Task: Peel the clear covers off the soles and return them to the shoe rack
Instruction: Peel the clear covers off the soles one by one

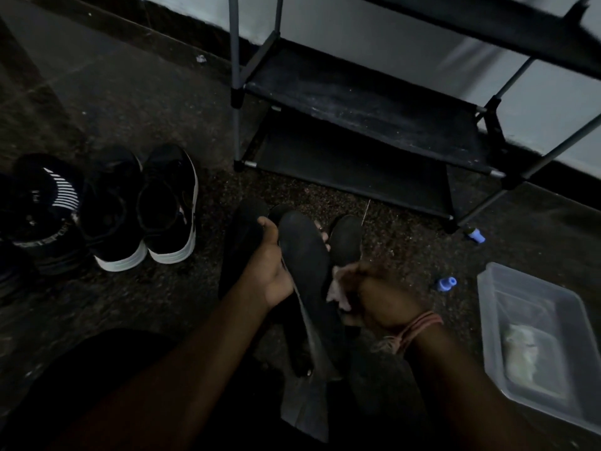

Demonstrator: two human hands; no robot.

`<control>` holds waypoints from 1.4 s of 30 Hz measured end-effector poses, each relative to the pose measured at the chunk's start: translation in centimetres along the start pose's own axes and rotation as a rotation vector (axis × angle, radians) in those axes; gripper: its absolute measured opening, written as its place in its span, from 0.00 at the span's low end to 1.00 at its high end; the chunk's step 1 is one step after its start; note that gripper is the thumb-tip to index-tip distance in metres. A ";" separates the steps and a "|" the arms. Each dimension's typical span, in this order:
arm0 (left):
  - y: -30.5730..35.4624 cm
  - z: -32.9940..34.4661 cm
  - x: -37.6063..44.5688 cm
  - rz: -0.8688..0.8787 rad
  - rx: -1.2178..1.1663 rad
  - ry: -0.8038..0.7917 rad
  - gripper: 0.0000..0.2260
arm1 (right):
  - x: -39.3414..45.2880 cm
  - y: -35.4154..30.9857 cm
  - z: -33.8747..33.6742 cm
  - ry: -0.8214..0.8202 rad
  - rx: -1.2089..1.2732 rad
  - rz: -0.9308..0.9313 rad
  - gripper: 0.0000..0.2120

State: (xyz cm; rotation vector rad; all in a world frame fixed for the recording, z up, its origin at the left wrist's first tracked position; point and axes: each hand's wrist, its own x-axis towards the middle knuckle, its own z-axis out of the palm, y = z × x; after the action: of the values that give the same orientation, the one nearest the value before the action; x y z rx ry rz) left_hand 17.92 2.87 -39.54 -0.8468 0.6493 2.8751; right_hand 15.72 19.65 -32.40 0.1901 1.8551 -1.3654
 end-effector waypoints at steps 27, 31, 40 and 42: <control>-1.9 0.7 -1.7 -0.294 -0.250 -0.173 0.36 | -5.6 1.7 4.8 -0.145 -0.480 -0.594 0.06; -1.8 0.7 -2.6 -0.283 -0.168 -0.231 0.35 | -3.8 0.4 1.5 0.094 -0.358 -0.654 0.04; -2.8 0.4 -2.5 -0.182 -0.079 -0.120 0.36 | -2.0 1.9 5.3 0.280 -0.835 -0.726 0.07; -2.9 0.3 -2.3 -0.120 -0.137 -0.079 0.35 | -2.9 1.9 5.5 0.174 -0.779 -0.677 0.07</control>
State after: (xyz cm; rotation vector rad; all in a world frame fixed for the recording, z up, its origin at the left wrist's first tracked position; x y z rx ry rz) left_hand 20.25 5.72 -39.22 -0.7555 0.3832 2.8529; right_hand 21.50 16.71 -32.34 -0.8012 2.5837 -0.9211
